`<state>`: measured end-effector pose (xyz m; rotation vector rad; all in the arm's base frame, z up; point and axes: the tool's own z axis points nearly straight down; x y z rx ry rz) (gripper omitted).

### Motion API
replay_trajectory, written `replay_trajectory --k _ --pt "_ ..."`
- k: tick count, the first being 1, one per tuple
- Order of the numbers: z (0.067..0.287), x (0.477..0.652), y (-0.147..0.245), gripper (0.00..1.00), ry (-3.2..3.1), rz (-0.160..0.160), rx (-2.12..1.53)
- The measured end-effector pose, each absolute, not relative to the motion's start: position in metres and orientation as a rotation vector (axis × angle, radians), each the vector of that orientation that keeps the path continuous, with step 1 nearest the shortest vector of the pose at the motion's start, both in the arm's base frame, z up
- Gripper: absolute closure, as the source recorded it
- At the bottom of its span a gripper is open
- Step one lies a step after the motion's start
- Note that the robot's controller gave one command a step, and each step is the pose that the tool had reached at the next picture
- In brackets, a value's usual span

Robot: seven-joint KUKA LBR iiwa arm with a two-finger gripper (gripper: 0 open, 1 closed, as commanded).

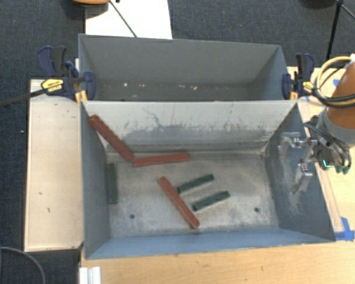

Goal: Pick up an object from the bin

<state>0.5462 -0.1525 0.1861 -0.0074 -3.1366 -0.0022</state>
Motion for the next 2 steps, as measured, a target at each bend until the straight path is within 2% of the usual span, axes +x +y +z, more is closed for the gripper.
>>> replay_trajectory --k 1,2 --pt "0.191 0.548 -0.152 0.00 -3.144 0.001 -0.001" --pt "0.168 0.522 -0.122 0.00 -3.149 0.007 0.102"
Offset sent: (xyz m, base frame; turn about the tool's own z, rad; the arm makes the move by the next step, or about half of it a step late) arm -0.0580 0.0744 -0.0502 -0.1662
